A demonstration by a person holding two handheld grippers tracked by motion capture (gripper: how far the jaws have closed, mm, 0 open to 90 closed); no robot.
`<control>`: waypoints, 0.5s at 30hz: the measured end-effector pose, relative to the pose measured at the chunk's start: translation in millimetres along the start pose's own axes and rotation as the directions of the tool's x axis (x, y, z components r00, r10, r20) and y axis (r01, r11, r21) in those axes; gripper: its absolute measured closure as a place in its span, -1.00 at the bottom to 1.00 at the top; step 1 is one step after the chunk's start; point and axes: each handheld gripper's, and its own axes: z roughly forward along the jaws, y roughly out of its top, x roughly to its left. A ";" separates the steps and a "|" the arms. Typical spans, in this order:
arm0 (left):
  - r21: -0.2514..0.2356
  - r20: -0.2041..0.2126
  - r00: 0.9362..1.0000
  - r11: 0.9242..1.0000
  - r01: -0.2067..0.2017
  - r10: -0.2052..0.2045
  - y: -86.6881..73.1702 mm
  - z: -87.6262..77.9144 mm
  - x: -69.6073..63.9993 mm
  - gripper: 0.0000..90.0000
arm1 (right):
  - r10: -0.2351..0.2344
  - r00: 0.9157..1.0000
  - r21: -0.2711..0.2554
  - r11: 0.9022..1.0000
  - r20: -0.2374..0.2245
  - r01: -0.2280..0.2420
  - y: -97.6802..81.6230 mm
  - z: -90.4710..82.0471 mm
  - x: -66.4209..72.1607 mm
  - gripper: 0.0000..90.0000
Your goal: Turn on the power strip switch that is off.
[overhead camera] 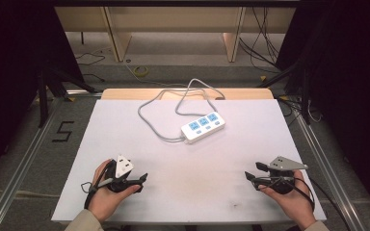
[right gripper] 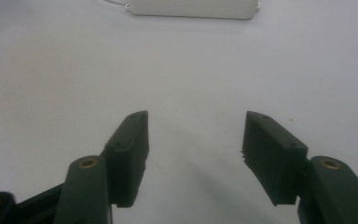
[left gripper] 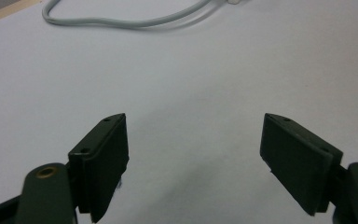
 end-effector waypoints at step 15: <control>0.001 -0.003 1.000 1.000 0.002 -0.002 -1.0 0.6 -0.6 -0.45 | -0.087 0.996 0.190 0.978 -0.016 0.089 29.3 1.9 3.0 0.93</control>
